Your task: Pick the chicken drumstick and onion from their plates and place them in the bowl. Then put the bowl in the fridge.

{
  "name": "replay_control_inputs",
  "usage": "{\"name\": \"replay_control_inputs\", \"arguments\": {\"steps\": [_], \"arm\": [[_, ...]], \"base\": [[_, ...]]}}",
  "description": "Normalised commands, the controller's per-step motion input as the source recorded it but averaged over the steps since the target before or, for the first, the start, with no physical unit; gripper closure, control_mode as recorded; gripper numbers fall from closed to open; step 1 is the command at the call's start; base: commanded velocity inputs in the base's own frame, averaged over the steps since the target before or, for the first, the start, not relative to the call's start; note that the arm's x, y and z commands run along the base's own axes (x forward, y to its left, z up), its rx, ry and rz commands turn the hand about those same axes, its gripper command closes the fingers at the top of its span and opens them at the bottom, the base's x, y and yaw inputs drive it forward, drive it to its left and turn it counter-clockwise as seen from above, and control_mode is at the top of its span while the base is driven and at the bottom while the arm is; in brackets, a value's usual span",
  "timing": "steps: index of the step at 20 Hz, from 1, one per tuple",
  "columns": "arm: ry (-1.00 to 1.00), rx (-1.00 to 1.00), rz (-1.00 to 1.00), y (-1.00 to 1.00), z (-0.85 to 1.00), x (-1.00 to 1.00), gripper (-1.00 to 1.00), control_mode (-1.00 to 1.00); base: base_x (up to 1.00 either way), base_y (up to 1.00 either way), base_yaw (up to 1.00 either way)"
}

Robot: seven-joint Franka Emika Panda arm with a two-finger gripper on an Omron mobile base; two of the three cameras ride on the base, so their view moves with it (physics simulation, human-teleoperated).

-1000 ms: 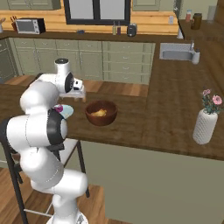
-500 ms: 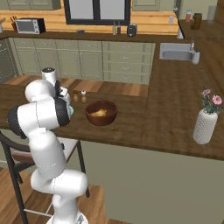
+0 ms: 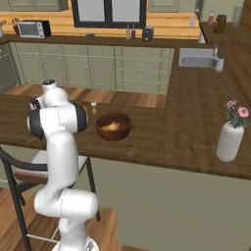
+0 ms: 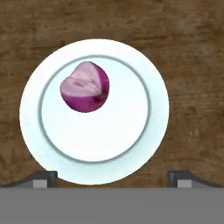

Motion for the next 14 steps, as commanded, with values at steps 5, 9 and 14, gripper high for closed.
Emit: {"name": "replay_control_inputs", "arguments": {"steps": [5, 9, 14], "arm": [[0.09, 0.00, -0.10, 0.06, -0.53, 0.65, -1.00, -1.00], [0.07, 0.01, -0.07, 0.26, -0.36, 0.56, -1.00, -1.00], [0.03, 0.01, -0.06, 0.21, -0.34, 0.43, -1.00, -1.00]], "base": [[0.00, 0.00, 0.00], [0.00, 0.00, 0.00], [0.00, 0.00, 0.00]]}}
